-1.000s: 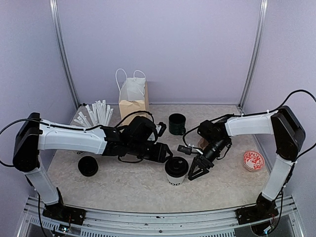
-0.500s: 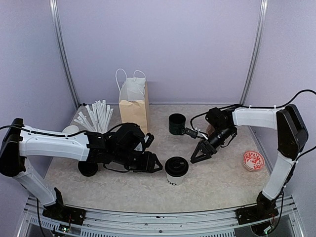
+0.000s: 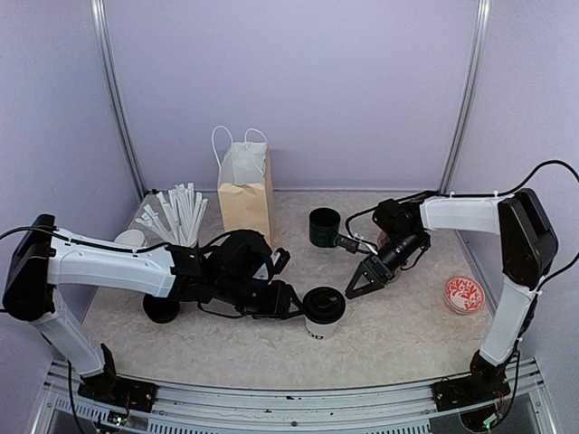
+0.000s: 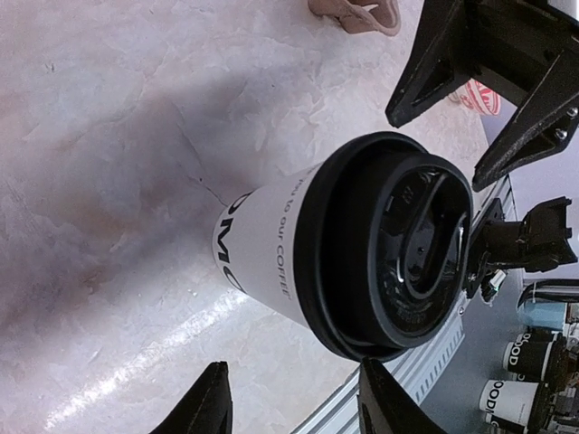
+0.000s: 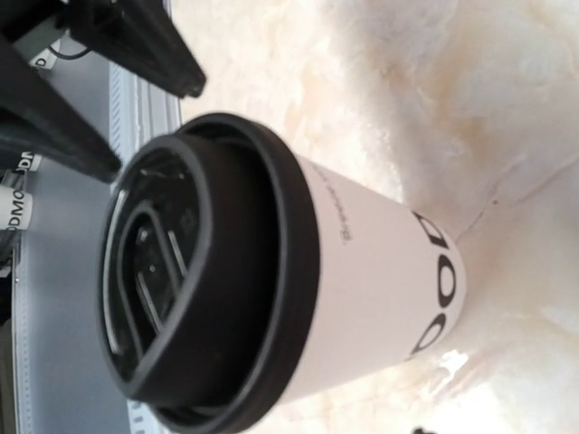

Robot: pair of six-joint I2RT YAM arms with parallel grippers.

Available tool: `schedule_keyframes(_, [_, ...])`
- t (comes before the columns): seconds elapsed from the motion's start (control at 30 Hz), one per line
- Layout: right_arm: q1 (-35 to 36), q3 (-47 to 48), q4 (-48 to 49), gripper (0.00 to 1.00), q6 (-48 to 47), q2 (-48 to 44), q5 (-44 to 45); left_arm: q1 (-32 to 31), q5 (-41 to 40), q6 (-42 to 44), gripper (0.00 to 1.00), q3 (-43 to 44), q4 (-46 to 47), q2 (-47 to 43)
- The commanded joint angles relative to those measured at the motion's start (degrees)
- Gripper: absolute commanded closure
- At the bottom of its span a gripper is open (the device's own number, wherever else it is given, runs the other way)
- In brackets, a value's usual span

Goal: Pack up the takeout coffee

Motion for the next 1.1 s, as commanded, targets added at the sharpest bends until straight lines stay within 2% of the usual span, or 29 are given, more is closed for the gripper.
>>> schedule_keyframes(0.0, [0.77, 1.70, -1.19, 0.45, 0.33, 1.53, -1.41, 1.46, 1.27, 1.15, 0.53, 1.24, 1.93, 1.63])
schedule_keyframes(0.47, [1.83, 2.17, -1.32, 0.47, 0.38, 3.83, -1.32, 2.79, 3.95, 3.01, 0.54, 2.75, 2.65, 5.00])
schedule_keyframes(0.73, [1.83, 2.17, -1.04, 0.50, 0.86, 4.34, -0.64, 3.52, 1.84, 3.40, 0.53, 2.85, -1.43, 3.28])
schedule_keyframes(0.87, [1.83, 2.12, -0.75, 0.51, 0.94, 4.49, -0.48, 4.13, 2.07, 3.63, 0.54, 2.26, -0.70, 1.85])
schedule_keyframes(1.07, [1.92, 2.00, -0.44, 0.51, 1.12, 4.85, 0.05, 4.28, 4.01, 3.97, 0.54, 2.92, 1.89, 5.65])
